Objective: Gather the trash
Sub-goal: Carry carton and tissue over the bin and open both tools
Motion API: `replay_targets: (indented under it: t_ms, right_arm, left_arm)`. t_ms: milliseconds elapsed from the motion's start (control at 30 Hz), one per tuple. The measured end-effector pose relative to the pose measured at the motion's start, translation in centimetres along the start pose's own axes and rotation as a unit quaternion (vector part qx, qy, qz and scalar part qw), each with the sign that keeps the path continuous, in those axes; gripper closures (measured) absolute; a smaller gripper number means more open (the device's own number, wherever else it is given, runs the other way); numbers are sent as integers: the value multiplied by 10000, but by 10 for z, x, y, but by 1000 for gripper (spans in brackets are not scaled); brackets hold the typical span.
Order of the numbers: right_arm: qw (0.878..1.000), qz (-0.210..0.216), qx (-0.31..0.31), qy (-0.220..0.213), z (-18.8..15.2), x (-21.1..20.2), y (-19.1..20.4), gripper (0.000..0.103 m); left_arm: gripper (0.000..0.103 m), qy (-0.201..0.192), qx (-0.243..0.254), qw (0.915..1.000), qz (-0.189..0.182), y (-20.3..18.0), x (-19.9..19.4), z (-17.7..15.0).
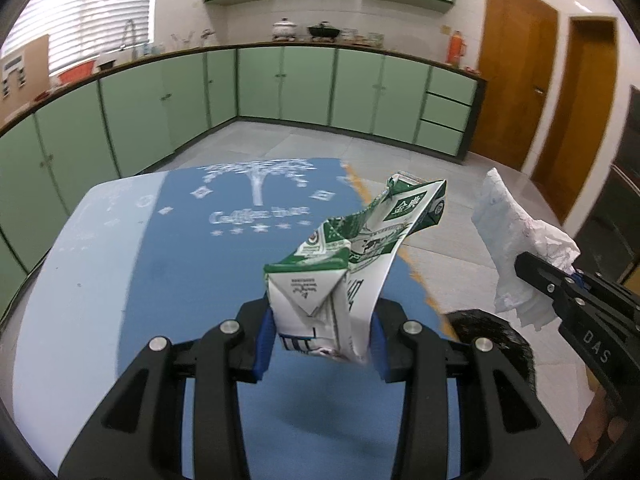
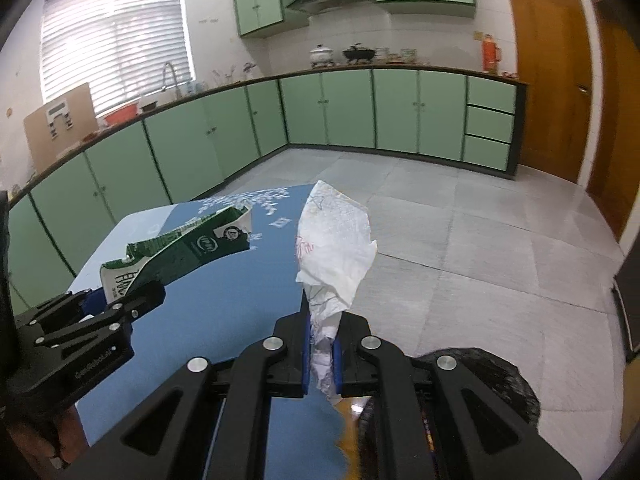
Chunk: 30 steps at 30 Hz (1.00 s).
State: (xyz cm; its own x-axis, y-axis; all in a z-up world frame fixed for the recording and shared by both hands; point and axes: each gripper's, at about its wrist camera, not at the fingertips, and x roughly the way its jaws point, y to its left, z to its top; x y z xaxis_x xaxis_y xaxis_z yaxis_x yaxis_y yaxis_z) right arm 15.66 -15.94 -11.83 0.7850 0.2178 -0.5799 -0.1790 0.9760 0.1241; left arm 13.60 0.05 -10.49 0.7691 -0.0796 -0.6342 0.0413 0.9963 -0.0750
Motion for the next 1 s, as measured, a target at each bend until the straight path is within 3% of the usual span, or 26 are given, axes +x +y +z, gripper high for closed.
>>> replay_targets:
  t_ms: [433,800,1000]
  right_arm:
    - [9972,-605,418,-149,-29,-54,-75,95]
    - [9904,-1157,759,39,-69,-72,-133,95]
    - [9872,-1323,877,126,-86,-76,-156,95]
  left_arm:
    - [66,-46,463,9971,-601,-87,-6,-17]
    - [66,127,785,9910,-1080,-154,11,-42]
    - [66,187,968,9883,-1168,-182,23,-55]
